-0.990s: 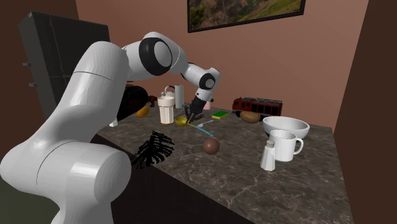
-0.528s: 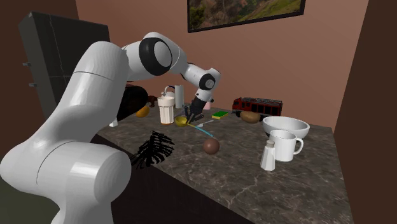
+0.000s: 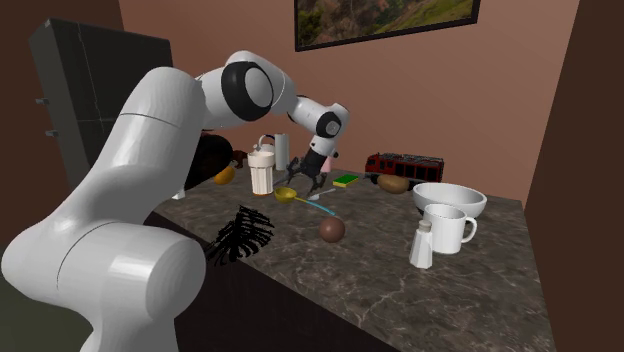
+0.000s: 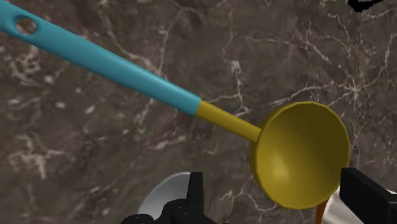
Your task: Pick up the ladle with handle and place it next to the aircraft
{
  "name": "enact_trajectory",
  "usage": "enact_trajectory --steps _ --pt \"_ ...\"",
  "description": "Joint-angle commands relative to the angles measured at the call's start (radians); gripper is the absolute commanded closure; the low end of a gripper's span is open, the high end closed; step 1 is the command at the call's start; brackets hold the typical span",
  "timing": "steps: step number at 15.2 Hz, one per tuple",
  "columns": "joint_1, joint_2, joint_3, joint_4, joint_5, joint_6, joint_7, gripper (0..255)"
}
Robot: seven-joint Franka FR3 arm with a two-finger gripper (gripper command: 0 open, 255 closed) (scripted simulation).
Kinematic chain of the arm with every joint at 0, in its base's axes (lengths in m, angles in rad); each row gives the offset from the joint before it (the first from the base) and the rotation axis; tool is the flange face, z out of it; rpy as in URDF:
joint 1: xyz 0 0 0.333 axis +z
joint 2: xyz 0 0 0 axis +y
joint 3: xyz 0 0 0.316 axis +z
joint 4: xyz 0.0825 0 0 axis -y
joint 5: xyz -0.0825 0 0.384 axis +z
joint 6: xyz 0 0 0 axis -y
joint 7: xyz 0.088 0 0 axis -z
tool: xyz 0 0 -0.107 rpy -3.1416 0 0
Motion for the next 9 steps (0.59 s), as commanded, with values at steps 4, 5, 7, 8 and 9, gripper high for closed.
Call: enact_trajectory --steps 4,5,7,8,9 --pt "-0.03 0.002 -0.006 0.083 -0.007 -0.081 0.015 0" --pt "-0.03 0.002 -0.006 0.083 -0.007 -0.081 0.015 0" --pt "-0.03 0.002 -0.006 0.083 -0.007 -0.081 0.015 0" --pt "-0.03 0.002 -0.006 0.083 -0.007 -0.081 0.015 0" --pt "-0.03 0.002 -0.006 0.083 -0.007 -0.081 0.015 0"
